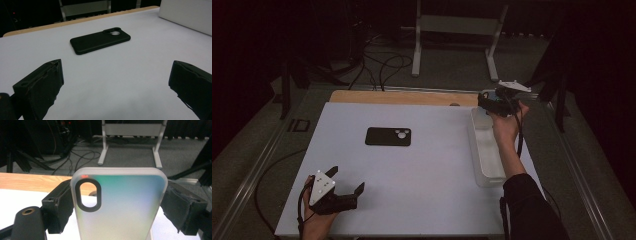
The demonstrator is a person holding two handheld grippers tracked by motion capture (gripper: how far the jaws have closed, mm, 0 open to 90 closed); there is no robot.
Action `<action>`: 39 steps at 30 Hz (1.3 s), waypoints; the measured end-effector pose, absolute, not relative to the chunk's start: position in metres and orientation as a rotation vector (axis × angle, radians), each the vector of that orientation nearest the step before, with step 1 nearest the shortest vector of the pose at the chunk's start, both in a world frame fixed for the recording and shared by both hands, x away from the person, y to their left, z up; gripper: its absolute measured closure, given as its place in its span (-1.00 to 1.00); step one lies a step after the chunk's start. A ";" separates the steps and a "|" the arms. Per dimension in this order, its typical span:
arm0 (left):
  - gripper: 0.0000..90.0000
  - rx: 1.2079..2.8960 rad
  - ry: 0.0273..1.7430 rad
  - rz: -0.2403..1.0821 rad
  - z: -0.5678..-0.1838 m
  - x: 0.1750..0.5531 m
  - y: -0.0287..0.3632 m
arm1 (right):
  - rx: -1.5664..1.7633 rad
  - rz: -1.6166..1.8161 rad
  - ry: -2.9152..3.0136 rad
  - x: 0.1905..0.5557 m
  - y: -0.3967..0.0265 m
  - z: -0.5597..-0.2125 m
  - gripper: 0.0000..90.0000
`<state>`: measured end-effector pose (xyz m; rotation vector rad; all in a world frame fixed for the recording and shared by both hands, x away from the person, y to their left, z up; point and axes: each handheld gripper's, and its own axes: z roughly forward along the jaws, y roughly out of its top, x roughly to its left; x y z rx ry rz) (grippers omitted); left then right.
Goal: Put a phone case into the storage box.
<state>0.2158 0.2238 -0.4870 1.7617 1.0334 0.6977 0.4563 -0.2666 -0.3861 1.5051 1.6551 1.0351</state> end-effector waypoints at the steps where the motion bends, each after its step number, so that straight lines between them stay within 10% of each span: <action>1: -1.00 1.759 1.033 0.697 -0.487 0.216 0.224 | 1.513 1.024 1.659 0.458 -0.266 -0.390 -0.63; 39: -0.99 1.754 1.039 0.697 -0.488 0.215 0.225 | 1.626 0.888 1.725 0.487 -0.272 -0.439 -0.65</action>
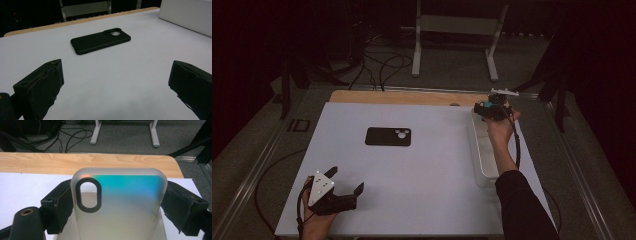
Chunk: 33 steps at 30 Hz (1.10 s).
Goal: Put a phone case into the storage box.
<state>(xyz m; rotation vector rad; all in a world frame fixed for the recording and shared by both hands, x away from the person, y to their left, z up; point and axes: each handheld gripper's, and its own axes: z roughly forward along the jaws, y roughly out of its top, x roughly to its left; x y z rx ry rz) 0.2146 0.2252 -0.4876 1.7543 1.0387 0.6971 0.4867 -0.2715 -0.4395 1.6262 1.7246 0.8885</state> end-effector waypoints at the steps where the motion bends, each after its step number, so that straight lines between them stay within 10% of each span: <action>1: -0.99 1.755 1.038 0.697 -0.488 0.215 0.225 | 1.626 0.891 1.725 0.487 -0.272 -0.440 -0.65; 33: -0.99 1.770 1.042 0.708 -0.488 0.215 0.223 | 1.400 1.098 1.850 0.427 -0.254 -0.409 -0.79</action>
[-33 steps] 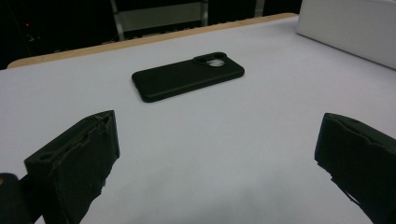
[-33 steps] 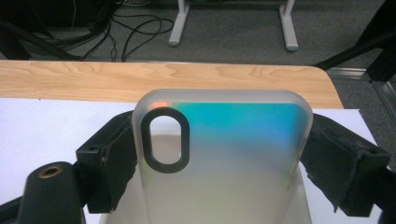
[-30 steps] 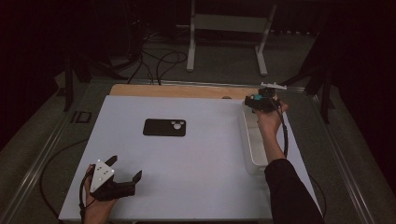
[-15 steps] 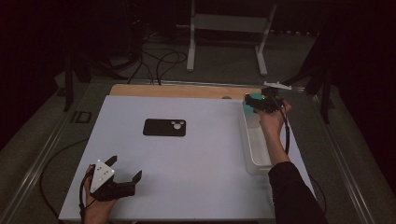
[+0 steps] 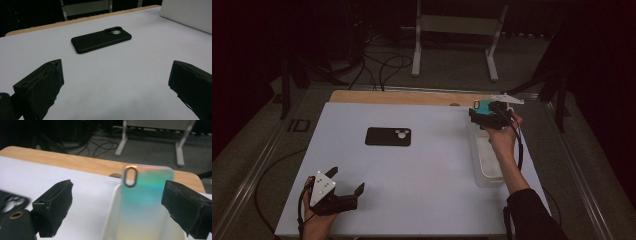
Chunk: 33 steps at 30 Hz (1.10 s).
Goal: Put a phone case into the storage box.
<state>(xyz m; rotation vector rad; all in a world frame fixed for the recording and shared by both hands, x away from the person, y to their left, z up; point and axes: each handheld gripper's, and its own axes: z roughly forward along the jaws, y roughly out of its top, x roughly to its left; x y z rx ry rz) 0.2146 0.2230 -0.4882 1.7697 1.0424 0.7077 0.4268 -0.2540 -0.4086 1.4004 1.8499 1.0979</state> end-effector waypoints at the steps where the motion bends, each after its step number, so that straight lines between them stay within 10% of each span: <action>1: -0.99 1.770 1.042 0.708 -0.488 0.215 0.223 | 1.384 1.115 1.856 0.422 -0.253 -0.407 -0.79; 33: -0.99 1.781 1.035 0.691 -0.490 0.220 0.218 | 1.153 1.356 1.946 0.262 -0.265 -0.450 -0.79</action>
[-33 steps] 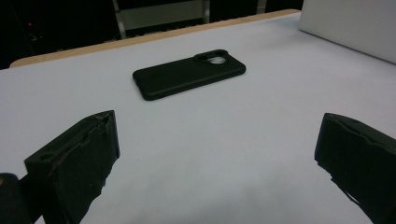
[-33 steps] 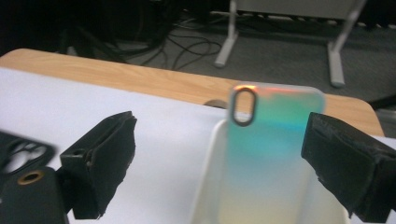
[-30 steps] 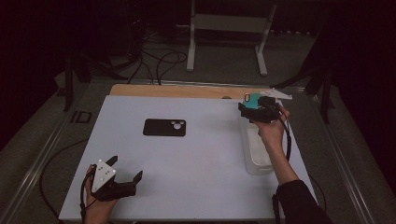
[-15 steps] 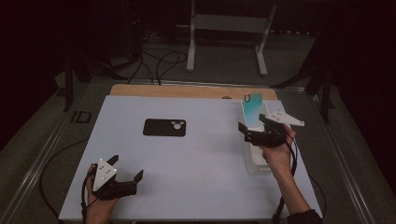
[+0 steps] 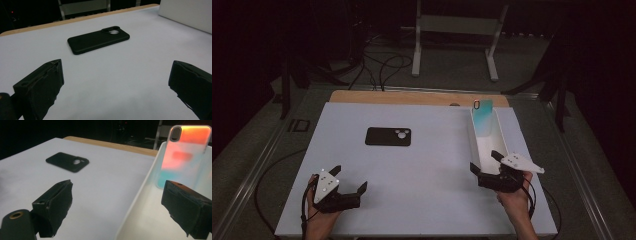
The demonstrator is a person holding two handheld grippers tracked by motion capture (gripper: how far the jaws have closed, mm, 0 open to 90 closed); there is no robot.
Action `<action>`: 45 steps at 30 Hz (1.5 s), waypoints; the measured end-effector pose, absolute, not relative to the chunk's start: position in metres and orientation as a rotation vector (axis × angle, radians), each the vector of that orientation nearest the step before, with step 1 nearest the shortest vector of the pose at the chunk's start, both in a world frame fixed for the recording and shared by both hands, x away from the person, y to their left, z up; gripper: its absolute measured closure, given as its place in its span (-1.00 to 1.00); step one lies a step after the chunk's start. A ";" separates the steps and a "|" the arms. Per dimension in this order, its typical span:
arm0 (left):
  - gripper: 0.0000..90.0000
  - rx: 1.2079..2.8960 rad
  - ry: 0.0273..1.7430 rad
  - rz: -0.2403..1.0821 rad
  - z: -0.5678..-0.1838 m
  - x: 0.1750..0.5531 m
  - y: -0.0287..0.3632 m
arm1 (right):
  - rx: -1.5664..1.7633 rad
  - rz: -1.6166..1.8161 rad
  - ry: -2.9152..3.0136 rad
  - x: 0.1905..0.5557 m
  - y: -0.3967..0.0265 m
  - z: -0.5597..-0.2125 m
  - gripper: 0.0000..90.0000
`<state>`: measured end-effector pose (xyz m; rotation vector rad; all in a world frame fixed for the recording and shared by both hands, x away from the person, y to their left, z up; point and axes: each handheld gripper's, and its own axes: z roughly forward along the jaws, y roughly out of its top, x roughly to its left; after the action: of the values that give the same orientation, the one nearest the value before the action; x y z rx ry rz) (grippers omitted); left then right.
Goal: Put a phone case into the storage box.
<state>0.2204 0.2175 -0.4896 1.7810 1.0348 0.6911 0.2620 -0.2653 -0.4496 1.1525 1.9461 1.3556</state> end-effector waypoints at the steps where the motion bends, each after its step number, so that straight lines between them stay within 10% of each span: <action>1: -0.99 1.781 1.034 0.692 -0.490 0.220 0.217 | 1.155 1.367 1.944 0.259 -0.267 -0.452 -0.78; 27: -0.99 1.793 1.016 0.691 -0.481 0.222 0.214 | 1.070 1.401 1.863 0.226 -0.282 -0.475 -0.82; 45: -0.99 1.850 0.965 0.648 -0.435 0.296 0.191 | 1.093 1.415 1.840 0.226 -0.284 -0.475 -0.81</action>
<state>0.2959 0.1911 -0.4355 1.8499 0.9647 0.6480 0.2263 -0.2841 -0.4748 1.0935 1.8399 1.4155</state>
